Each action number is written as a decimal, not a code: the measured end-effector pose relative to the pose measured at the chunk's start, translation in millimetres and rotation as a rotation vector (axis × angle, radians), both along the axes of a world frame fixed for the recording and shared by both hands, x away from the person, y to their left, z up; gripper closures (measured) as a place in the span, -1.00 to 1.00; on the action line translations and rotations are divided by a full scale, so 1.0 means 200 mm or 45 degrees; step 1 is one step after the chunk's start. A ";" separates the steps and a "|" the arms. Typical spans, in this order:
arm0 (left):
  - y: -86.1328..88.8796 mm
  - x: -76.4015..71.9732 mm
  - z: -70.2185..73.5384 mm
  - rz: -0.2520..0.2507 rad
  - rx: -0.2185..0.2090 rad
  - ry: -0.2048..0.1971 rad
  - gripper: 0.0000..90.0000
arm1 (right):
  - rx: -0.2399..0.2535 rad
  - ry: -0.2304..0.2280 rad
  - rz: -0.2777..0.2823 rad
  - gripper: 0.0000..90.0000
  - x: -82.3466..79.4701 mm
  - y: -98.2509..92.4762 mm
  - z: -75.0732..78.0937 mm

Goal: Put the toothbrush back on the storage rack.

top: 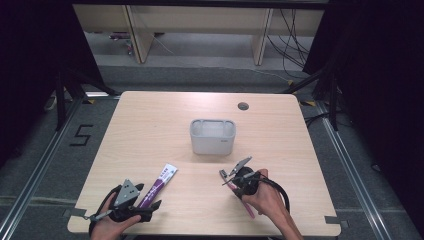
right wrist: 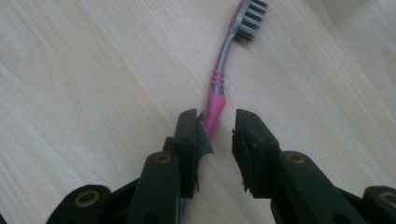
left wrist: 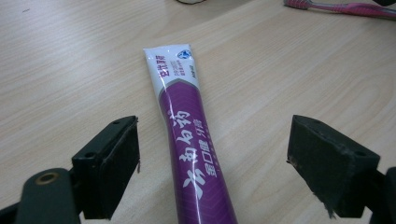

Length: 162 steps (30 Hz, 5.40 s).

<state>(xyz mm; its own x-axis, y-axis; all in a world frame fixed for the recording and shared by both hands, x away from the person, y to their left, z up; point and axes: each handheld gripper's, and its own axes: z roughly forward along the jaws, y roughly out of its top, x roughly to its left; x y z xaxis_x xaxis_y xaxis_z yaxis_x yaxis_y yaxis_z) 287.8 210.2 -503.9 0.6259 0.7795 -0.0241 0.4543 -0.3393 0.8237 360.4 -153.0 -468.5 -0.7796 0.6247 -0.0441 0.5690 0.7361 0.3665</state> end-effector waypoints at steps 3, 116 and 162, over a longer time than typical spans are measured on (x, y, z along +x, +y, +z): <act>0.00 0.00 0.00 0.007 -0.010 -0.007 -0.64 | -0.017 0.018 0.010 0.58 0.02 0.02 -0.01; 0.01 0.00 0.00 0.007 -0.009 0.002 -0.64 | 0.751 -0.430 -0.133 0.83 0.43 -0.08 0.55; 0.01 0.00 0.01 -0.007 0.027 0.009 -0.64 | 0.848 -0.504 -0.331 0.83 0.77 -0.03 0.47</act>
<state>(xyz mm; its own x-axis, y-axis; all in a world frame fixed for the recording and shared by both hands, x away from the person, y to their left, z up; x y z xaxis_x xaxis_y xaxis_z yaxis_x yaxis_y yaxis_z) 288.3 213.0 -502.1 0.6303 0.7762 -0.0121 0.4579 -0.3592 0.8132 514.7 -158.1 -374.9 -0.6109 0.7757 0.1584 0.4281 0.1554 0.8903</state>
